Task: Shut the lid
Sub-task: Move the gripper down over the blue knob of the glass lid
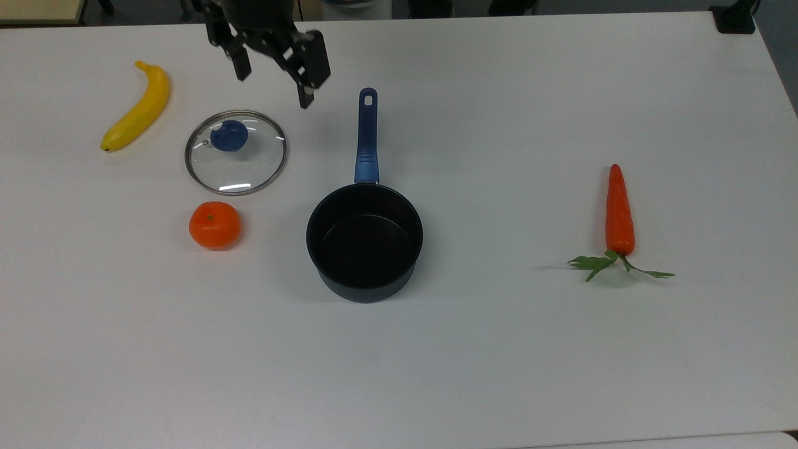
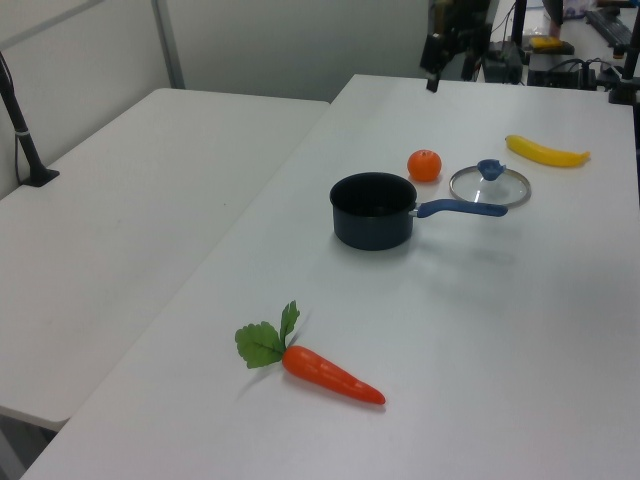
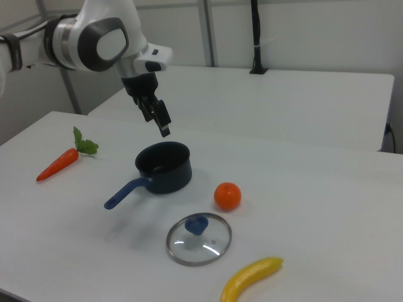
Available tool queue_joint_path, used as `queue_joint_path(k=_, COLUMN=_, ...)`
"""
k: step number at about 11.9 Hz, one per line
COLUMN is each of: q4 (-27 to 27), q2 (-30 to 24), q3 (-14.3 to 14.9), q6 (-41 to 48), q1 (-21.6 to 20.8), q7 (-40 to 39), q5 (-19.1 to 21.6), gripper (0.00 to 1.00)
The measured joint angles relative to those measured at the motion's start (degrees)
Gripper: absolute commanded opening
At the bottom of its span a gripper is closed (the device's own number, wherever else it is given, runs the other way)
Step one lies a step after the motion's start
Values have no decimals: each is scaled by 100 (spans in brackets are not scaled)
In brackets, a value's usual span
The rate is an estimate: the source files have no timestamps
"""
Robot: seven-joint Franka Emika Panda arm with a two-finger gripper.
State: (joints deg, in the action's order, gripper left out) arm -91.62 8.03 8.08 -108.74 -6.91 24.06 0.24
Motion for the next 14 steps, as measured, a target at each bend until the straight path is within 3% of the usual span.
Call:
queue_joint_path(k=4, q4=-31, q2=110, q3=103, q6=136, q1=-4, q7=14, q5=0, gripper=100)
queue_joint_path(k=8, q4=-378, q2=146, q3=855, q6=265, q1=93, q7=16, q5=226, gripper=100)
queue_joint_path(k=14, q4=-1291, q2=154, q3=906, q6=-160, q1=438, q7=57, q5=243, gripper=100)
